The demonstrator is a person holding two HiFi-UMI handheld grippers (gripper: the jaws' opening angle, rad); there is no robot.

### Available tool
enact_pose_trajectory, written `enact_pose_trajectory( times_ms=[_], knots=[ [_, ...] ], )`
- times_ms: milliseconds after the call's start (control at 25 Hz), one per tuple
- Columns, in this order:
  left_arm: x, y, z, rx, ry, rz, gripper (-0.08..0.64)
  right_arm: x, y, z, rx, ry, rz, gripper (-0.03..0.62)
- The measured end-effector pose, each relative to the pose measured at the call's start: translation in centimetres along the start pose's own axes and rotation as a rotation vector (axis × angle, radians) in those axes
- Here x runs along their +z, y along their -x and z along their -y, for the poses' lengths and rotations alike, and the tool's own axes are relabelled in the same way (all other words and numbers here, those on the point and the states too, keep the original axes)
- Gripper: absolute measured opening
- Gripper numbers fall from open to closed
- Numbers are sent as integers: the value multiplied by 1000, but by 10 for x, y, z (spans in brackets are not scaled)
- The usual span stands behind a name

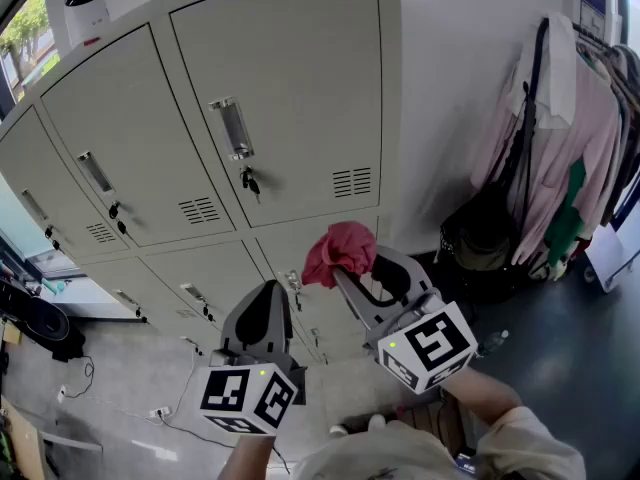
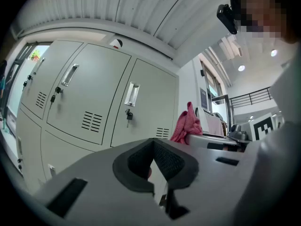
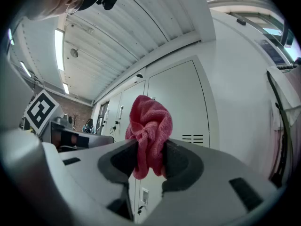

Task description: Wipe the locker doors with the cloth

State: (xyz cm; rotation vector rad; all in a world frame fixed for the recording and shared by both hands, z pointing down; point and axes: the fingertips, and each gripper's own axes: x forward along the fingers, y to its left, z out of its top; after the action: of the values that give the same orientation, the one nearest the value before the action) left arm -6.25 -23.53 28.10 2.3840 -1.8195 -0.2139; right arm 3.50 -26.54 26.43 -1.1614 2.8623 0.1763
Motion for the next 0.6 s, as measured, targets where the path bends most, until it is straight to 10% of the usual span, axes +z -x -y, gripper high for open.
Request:
enact_pose_trajectory(
  times_ms=[600],
  knots=[
    [-16, 2, -7, -34, -25, -25, 3, -6, 0, -1, -18, -78, 18, 147]
  ],
)
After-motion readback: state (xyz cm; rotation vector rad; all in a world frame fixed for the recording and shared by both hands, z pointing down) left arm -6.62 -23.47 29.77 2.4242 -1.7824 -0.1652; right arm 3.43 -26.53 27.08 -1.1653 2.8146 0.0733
